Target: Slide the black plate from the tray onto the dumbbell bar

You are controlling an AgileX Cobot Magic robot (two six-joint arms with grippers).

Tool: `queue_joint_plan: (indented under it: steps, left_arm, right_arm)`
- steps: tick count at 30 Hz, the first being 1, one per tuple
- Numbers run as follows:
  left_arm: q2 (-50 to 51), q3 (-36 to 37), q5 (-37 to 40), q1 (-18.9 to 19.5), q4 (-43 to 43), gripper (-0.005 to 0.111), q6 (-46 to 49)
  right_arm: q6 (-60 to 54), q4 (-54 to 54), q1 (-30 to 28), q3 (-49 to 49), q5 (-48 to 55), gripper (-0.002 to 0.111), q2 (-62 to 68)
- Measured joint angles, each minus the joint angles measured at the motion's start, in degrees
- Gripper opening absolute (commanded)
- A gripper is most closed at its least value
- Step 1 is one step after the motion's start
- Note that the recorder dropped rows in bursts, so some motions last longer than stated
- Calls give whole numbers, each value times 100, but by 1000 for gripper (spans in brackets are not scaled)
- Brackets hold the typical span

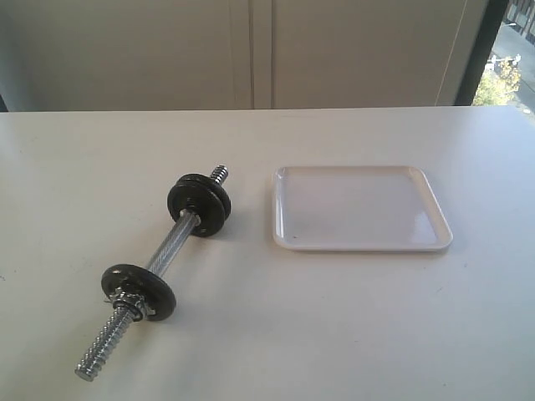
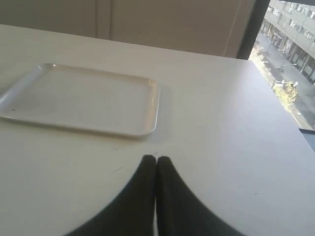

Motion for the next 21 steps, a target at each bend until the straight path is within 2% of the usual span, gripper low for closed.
queue_joint_plan:
  steps: [21]
  left_arm:
    - [0, 0, 0, 0, -10, 0, 0]
  right_arm:
    - [0, 80, 0, 0, -24, 0, 0]
